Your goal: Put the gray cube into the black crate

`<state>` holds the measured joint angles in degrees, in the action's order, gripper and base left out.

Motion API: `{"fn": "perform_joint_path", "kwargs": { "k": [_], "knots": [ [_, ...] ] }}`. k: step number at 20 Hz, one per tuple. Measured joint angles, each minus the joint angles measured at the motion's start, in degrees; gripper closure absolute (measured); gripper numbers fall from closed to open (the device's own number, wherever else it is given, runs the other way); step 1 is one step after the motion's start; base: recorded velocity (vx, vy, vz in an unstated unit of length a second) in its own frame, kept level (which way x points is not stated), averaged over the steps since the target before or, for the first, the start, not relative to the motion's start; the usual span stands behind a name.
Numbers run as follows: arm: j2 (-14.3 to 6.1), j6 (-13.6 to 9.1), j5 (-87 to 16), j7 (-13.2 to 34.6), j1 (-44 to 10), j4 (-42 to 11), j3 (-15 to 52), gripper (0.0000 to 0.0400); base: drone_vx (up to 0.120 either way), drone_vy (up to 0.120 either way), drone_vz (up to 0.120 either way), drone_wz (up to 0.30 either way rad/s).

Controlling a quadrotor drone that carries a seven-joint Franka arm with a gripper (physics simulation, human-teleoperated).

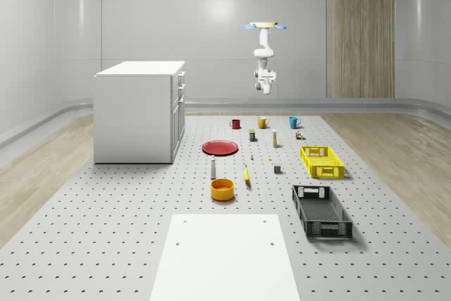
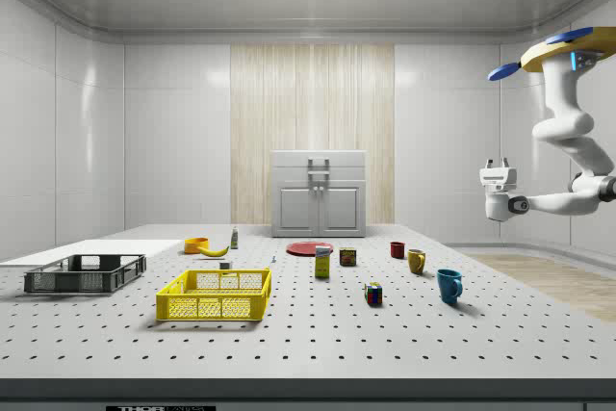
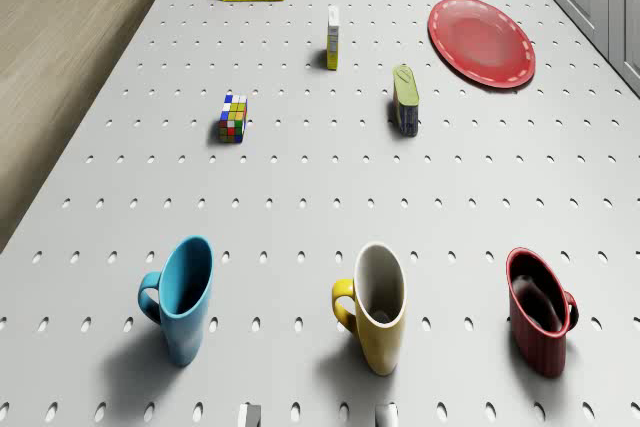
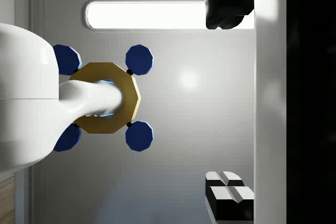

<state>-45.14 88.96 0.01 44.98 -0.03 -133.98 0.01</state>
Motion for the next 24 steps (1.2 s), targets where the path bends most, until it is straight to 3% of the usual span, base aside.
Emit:
{"fn": "perform_joint_path", "kwargs": {
  "k": [6,11,16,24],
  "knots": [
    [1.4,-5.6,0.1,-0.1,-0.2,7.3,0.1,0.0000,0.093,0.000,0.000,0.000],
    [3.4,-8.8,0.1,-0.1,-0.2,12.7,0.1,0.0000,0.120,0.000,0.000,0.000],
    [4.5,-10.4,0.1,-0.1,-0.3,15.6,0.2,0.0000,0.120,0.000,0.000,0.000],
    [4.9,-10.9,0.1,-0.2,-0.4,16.9,0.2,0.0000,0.120,0.000,0.000,0.000]
  ]
}}
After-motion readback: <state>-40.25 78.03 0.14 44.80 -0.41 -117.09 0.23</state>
